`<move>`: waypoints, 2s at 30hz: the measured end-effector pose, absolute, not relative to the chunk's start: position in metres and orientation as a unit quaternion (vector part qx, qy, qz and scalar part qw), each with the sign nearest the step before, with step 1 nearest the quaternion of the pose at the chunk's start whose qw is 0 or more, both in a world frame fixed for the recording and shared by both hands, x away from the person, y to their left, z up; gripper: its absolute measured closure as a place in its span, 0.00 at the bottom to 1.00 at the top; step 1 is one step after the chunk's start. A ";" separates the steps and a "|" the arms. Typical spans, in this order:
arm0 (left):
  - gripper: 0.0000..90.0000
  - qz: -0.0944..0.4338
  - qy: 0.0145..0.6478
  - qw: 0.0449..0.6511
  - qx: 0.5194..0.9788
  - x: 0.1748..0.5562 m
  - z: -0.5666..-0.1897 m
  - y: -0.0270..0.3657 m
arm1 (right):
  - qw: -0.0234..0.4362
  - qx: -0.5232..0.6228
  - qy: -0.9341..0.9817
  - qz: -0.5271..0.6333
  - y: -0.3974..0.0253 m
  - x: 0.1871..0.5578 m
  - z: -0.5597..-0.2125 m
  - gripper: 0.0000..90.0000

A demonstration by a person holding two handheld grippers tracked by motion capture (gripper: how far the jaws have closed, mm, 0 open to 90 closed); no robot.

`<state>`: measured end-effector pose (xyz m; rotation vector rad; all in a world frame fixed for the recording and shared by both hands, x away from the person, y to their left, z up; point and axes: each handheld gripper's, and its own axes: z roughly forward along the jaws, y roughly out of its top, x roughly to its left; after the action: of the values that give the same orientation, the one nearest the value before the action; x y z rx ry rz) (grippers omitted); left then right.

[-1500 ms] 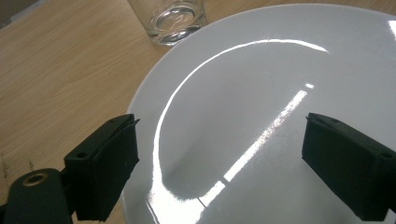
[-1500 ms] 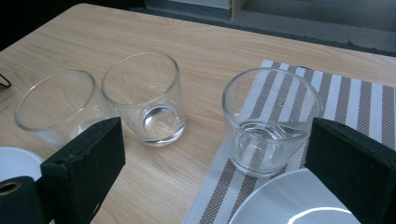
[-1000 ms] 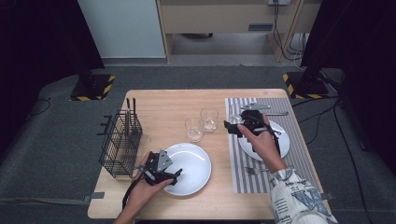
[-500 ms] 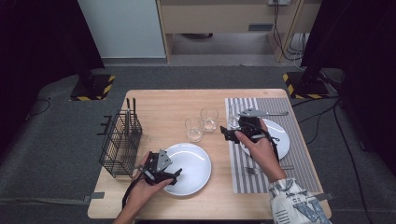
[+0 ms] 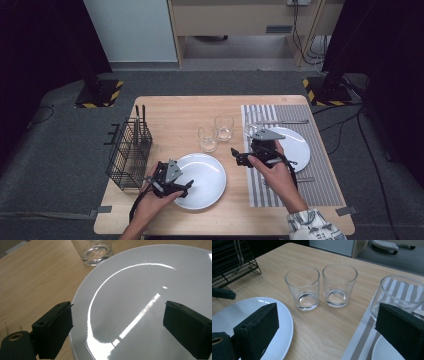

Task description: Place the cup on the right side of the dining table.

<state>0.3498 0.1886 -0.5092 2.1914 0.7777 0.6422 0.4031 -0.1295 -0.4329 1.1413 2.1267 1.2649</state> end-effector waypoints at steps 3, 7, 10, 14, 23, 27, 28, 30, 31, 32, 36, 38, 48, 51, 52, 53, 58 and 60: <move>0.09 0.248 0.300 0.356 0.850 0.350 -0.510 0.188 | 0.207 0.408 0.765 0.453 -0.127 0.394 -0.435 0.05; 0.09 0.245 0.297 0.356 0.852 0.349 -0.510 0.186 | 0.204 0.397 0.768 0.459 -0.124 0.382 -0.437 0.05; 0.08 0.242 0.295 0.356 0.853 0.348 -0.510 0.185 | 0.199 0.391 0.769 0.465 -0.122 0.373 -0.439 0.05; 0.06 0.237 0.299 0.357 0.853 0.348 -0.513 0.184 | 0.204 0.381 0.774 0.463 -0.118 0.363 -0.441 0.05; 0.05 0.235 0.298 0.361 0.852 0.345 -0.511 0.185 | 0.196 0.364 0.783 0.465 -0.108 0.347 -0.454 0.05; 0.05 0.237 0.300 0.364 0.849 0.343 -0.510 0.187 | 0.194 0.359 0.789 0.459 -0.104 0.347 -0.461 0.05; 0.05 0.237 0.301 0.365 0.849 0.343 -0.509 0.188 | 0.196 0.359 0.790 0.457 -0.103 0.347 -0.462 0.05; 0.05 0.237 0.301 0.365 0.849 0.343 -0.509 0.188 | 0.196 0.359 0.792 0.454 -0.102 0.348 -0.466 0.05; 0.05 0.237 0.301 0.365 0.849 0.343 -0.509 0.188 | 0.194 0.358 0.793 0.452 -0.101 0.349 -0.467 0.05; 0.05 0.236 0.302 0.366 0.848 0.343 -0.509 0.189 | 0.195 0.358 0.794 0.451 -0.100 0.349 -0.468 0.05; 0.05 0.236 0.300 0.367 0.848 0.344 -0.509 0.189 | 0.191 0.357 0.796 0.450 -0.096 0.351 -0.470 0.05; 0.05 0.237 0.298 0.367 0.849 0.344 -0.508 0.190 | 0.191 0.353 0.799 0.448 -0.093 0.352 -0.471 0.05; 0.04 0.235 0.293 0.366 0.852 0.333 -0.506 0.201 | 0.183 0.337 0.814 0.437 -0.077 0.355 -0.481 0.05; 0.04 0.236 0.293 0.368 0.850 0.332 -0.504 0.203 | 0.181 0.336 0.815 0.437 -0.075 0.355 -0.482 0.05; 0.04 0.238 0.295 0.371 0.848 0.332 -0.503 0.205 | 0.178 0.334 0.816 0.437 -0.071 0.355 -0.483 0.05; 0.04 0.238 0.294 0.373 0.847 0.332 -0.503 0.206 | 0.177 0.335 0.816 0.437 -0.070 0.356 -0.484 0.05; 0.05 0.243 0.297 0.371 0.845 0.333 -0.502 0.208 | 0.173 0.325 0.821 0.435 -0.060 0.358 -0.489 0.05; 0.05 0.245 0.298 0.370 0.845 0.333 -0.502 0.209 | 0.176 0.321 0.824 0.433 -0.056 0.360 -0.492 0.05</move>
<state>0.3329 0.2092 -0.5023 2.1689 0.7651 0.6284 0.3605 -0.0563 -0.4918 0.9092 2.3336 1.2261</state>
